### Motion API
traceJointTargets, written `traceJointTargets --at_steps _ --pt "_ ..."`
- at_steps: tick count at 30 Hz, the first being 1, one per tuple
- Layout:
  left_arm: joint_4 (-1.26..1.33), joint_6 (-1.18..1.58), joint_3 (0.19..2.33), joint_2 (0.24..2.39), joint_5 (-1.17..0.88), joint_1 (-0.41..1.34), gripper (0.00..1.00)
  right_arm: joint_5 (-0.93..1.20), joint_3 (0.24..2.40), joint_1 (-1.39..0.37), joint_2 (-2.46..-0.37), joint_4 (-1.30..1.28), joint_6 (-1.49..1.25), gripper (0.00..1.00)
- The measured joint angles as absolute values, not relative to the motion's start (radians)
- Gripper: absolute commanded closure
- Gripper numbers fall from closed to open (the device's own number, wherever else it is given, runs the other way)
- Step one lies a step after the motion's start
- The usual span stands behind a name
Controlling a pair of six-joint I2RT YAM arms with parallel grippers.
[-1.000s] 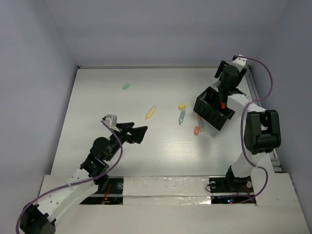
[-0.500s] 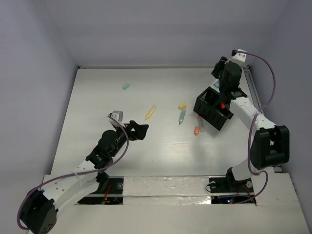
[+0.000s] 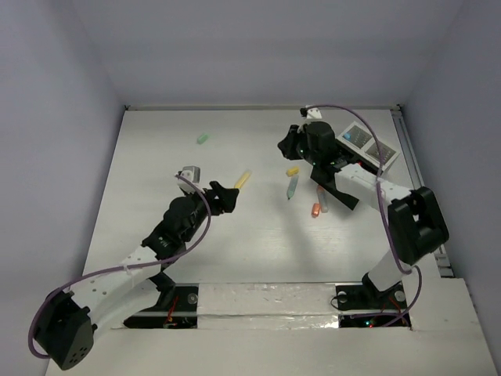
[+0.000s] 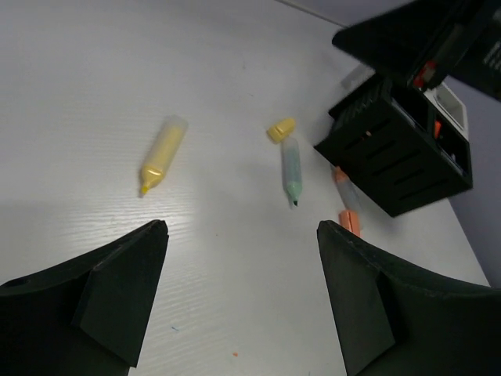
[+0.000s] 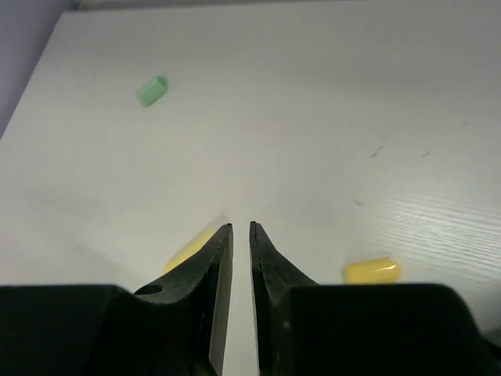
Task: Sort the stationery into containers
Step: Move the pen cap to the center of the board.
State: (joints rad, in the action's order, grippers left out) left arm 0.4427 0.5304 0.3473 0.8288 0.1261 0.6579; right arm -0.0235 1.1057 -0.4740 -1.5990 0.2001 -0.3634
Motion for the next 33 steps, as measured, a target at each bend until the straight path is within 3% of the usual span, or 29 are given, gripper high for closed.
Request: traceJointTargets --at_steps 6,16,20,24,33 --pt "0.362 0.551 0.482 0.920 0.293 0.600 0.22 0.072 1.110 -0.488 -1.668 0.196 -0.416 0.74" --pt "0.337 0.519 0.928 1.576 0.349 0.354 0.15 0.106 0.926 -0.630 -1.519 0.272 -0.517 0.71" --pt "0.296 0.500 1.116 1.812 0.351 0.313 0.15 0.125 0.869 -0.709 -1.475 0.289 -0.531 0.59" --pt "0.245 0.483 1.222 1.945 0.348 0.292 0.15 0.152 0.800 -0.776 -1.417 0.281 -0.527 0.54" --pt "0.147 0.443 1.446 2.130 0.360 0.259 0.20 0.199 0.726 -0.825 -1.324 0.262 -0.502 0.54"
